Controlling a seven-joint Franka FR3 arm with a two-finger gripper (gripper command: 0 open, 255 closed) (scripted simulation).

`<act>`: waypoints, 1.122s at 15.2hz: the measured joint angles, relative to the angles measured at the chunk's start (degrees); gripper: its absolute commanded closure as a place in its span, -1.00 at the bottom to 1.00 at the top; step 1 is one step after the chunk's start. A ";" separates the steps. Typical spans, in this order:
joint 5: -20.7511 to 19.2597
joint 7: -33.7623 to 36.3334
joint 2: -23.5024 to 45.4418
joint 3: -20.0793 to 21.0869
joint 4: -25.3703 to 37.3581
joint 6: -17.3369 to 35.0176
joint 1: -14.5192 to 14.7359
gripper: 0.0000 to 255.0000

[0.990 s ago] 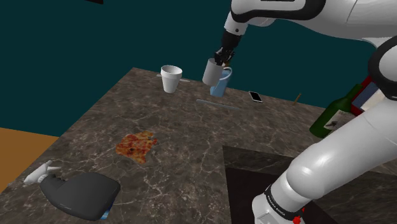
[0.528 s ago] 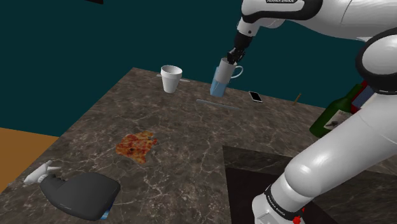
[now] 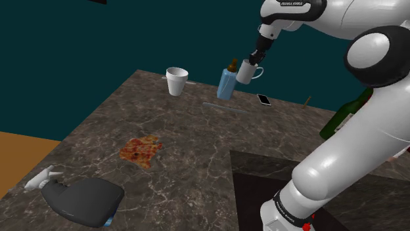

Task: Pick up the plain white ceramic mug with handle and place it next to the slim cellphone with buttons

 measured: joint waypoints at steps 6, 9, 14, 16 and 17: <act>3.03 -8.75 8.45 -4.09 10.36 -2.75 -4.60 1.00; 5.02 -12.80 13.32 -5.63 16.94 -5.05 -7.45 1.00; 5.74 -14.71 14.88 -6.07 15.55 -2.36 -8.47 1.00; 5.79 -14.84 14.96 -6.03 14.15 -0.89 -8.41 1.00; 5.74 -14.79 14.81 -5.98 13.05 0.08 -8.27 1.00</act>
